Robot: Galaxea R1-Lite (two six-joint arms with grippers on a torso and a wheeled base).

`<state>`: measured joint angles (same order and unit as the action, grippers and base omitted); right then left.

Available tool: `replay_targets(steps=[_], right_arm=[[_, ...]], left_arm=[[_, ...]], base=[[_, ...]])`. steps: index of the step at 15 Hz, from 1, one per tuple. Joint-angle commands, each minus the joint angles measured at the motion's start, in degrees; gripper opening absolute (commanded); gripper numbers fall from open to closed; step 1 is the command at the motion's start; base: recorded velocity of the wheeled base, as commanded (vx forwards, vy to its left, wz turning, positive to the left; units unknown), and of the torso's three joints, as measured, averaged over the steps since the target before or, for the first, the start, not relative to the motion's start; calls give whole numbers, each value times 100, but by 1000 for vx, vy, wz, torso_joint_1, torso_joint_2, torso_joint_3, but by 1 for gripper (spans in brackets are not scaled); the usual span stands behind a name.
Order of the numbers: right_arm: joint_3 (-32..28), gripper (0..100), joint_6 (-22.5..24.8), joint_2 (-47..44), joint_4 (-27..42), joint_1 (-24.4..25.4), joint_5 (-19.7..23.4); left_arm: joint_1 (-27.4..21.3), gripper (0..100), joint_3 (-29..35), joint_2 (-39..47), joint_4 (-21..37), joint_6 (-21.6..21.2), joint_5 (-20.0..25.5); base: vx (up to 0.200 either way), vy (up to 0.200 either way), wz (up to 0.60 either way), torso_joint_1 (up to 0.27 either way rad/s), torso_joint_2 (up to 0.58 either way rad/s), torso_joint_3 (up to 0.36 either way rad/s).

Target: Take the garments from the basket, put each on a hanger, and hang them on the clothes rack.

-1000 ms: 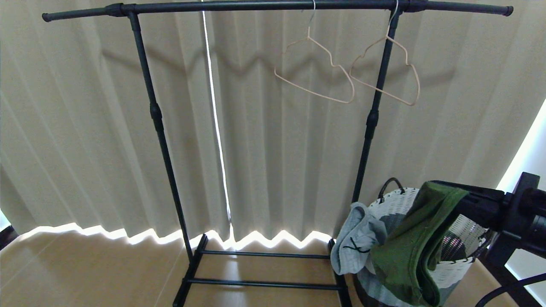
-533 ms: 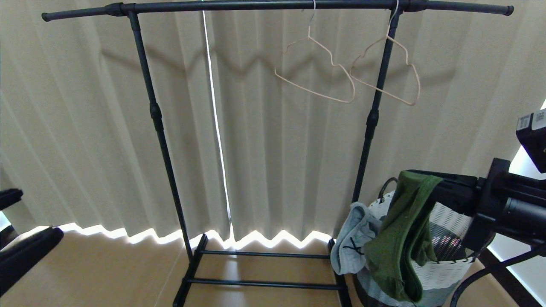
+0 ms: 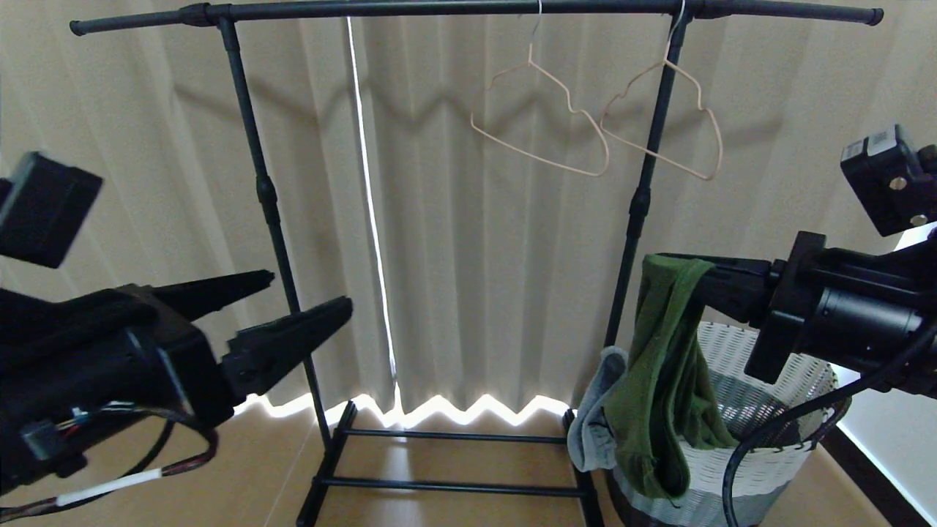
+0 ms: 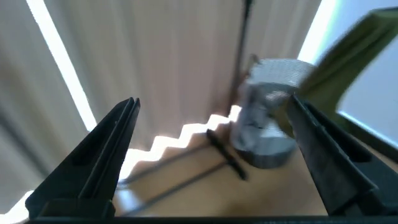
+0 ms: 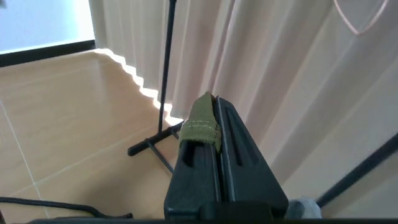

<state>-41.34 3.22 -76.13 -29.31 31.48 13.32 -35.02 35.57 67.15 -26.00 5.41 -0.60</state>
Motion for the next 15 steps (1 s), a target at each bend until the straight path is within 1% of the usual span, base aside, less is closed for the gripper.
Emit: replay_targets(steps=[1, 2, 3, 5, 6, 7, 8, 9, 11, 12, 14, 15], right_arm=[[-234, 0, -85, -69, 30, 263, 4], [-419, 0, -102, -121, 65, 324, 4], [-463, 0, -111, -148, 65, 333, 4], [-770, 0, -260, -323, 39, 368, 4], [-797, 0, -419, -323, 13, 544, 4], [-788, 0, -471, -306, 13, 649, -5], [-788, 0, -471, -306, 4, 676, -5], [-797, 0, -471, -297, 4, 693, -5], [-779, 0, -471, -280, 4, 720, -5], [-753, 0, -471, -262, -5, 711, -5], [-744, 0, -471, -262, -5, 711, -5], [-691, 0, -480, -192, 4, 711, -14]], left_arm=[[-1129, 100, 600, 1565, -388, 698, -749], [-1279, 100, 705, 1784, -388, 698, -766], [-1323, 100, 723, 1811, -388, 698, -766], [-1806, 100, 811, 2224, -406, 698, -784], [-2052, 100, 925, 2567, -493, 707, -889], [-2219, 100, 996, 2804, -581, 716, -1065], [-2404, 100, 1066, 3059, -713, 768, -1285], [-2553, 100, 1136, 3217, -810, 786, -1364], [-2624, 100, 1321, 3358, -836, 803, -1355], [-2624, 100, 1540, 3516, -836, 918, -1373], [-2615, 100, 1611, 3577, -871, 988, -1390], [-2615, 100, 1787, 3824, -1249, 1173, -1505]], base=[[0, 0, 0, 0, 0, 0], [0, 0, 0, 0, 0, 0], [0, 0, 0, 0, 0, 0], [0, 0, 0, 0, 0, 0], [0, 0, 0, 0, 0, 0], [0, 0, 0, 0, 0, 0], [0, 0, 0, 0, 0, 0], [0, 0, 0, 0, 0, 0], [0, 0, 0, 0, 0, 0], [0, 0, 0, 0, 0, 0], [0, 0, 0, 0, 0, 0], [0, 0, 0, 0, 0, 0]])
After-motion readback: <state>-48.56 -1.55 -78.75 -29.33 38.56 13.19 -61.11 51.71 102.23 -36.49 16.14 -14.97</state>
